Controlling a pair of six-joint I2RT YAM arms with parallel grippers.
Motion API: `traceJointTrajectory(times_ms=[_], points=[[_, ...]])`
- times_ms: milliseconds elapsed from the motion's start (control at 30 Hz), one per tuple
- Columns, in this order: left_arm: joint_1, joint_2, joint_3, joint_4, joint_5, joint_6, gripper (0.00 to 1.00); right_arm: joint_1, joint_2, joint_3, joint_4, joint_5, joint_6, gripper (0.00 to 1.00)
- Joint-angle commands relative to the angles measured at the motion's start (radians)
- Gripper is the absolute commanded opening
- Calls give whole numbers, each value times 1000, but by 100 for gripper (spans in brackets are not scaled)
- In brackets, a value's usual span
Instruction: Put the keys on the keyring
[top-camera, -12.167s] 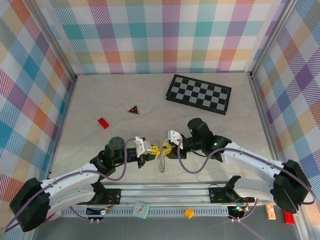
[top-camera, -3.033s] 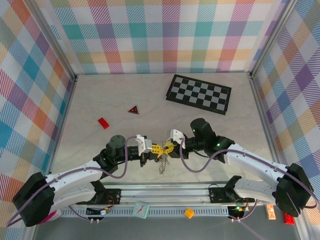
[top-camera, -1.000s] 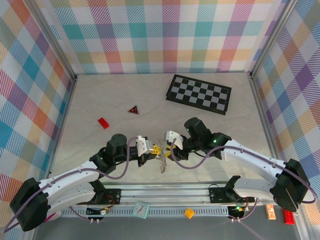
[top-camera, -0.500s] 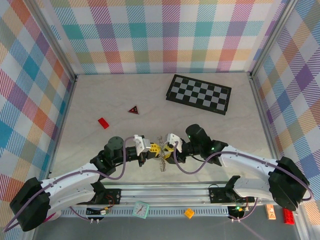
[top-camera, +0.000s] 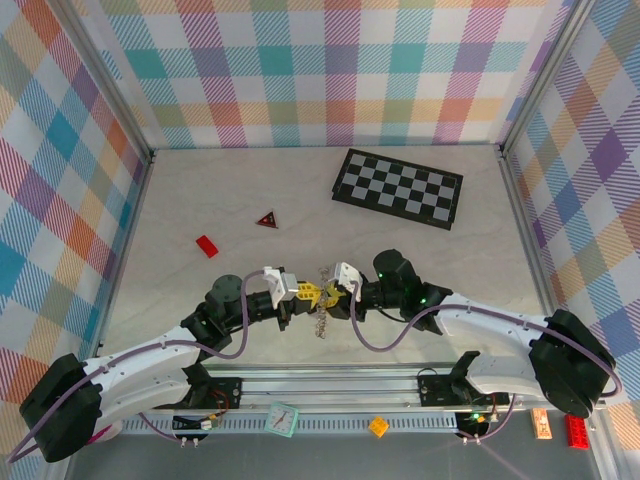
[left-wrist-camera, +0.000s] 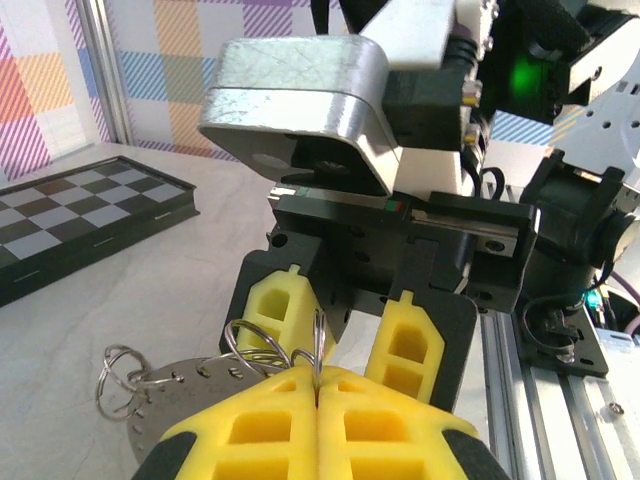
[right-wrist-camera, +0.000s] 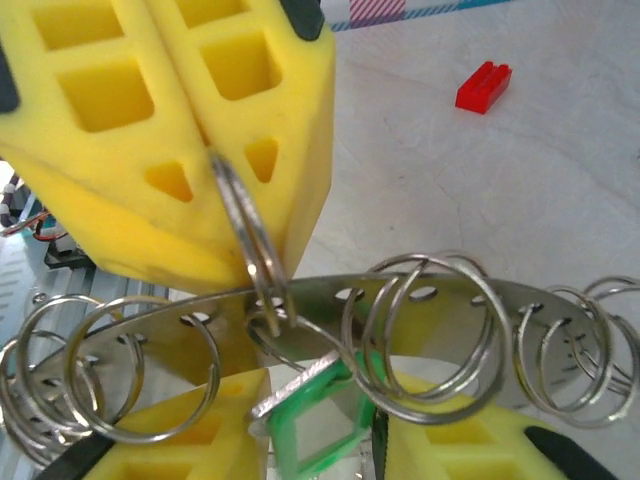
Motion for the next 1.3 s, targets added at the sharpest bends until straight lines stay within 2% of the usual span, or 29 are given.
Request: traceJointTrajectory(times_ms=[0,167,267,567,833,967,1000,1100,1133,1200,1267], points=[[-8,-8,-9,76,-2,-10,0,7,-4,-12,47,3,2,23],[-9,-20,-3,52,-25,4,0,6,-34,-11,-11,51,-24,6],[-9,-32,13,-4,-38,26,0,7,-57,-3,-64,80,-48,0],[-8,-58,70,-211,-55,92,0,7,-109,70,-266,215,-143,0],[-9,-41,99,-273,-57,111,0,7,-118,171,-412,263,-219,0],[-11,-54,85,-228,-101,101,24,7,-124,239,-506,300,-254,0],[-9,-63,79,-213,-122,100,27,7,-124,255,-525,302,-258,0],[-9,-117,62,-195,-274,97,34,8,-108,313,-577,289,-258,0],[-9,-145,70,-229,-384,90,34,11,-97,336,-590,276,-255,0],[-8,-194,103,-329,-673,44,35,26,-68,376,-601,254,-243,0],[-5,-243,133,-438,-1014,-47,46,55,-30,413,-586,229,-230,0]])
